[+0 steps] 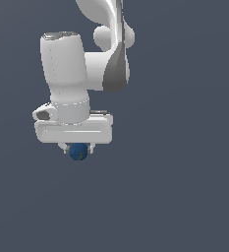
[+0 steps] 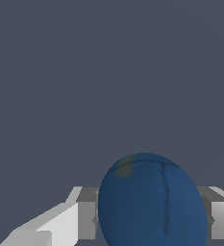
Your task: Pick up the object and move it to a goal position.
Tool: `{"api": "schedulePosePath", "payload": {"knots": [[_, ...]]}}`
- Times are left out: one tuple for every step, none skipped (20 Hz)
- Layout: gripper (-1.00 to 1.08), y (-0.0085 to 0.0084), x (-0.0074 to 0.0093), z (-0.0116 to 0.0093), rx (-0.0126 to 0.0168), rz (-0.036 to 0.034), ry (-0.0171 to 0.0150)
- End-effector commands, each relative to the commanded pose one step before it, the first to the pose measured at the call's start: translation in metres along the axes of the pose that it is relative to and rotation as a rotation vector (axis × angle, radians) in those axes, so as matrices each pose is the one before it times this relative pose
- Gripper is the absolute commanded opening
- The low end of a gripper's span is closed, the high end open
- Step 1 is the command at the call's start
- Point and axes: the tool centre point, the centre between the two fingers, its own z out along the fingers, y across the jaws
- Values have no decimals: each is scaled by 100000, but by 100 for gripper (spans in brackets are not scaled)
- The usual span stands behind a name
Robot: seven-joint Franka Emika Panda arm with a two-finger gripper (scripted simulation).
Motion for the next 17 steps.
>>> {"api": "schedulePosePath", "payload": {"knots": [[-100,2294,3442,-4674,-241,8,8934],[-100,789,1244,-1573,8,47,3101],[-100,724,1148,-1445,19,46,2857],[-100,663,1055,-1322,30,49,2620],[-100,603,962,-1200,42,56,2384],[-100,546,870,-1081,52,63,2152],[-100,492,784,-972,57,65,1939],[-100,439,702,-866,56,62,1731],[-100,387,619,-762,54,58,1527],[-100,336,538,-660,51,54,1324],[-100,286,456,-558,49,52,1122],[-100,236,374,-456,47,52,919],[-100,188,292,-356,45,54,717],[-100,140,210,-252,43,58,512],[-100,93,129,-156,42,62,315],[-100,47,49,-57,38,64,116],[-100,-20,5,-6,0,0,0]]}}
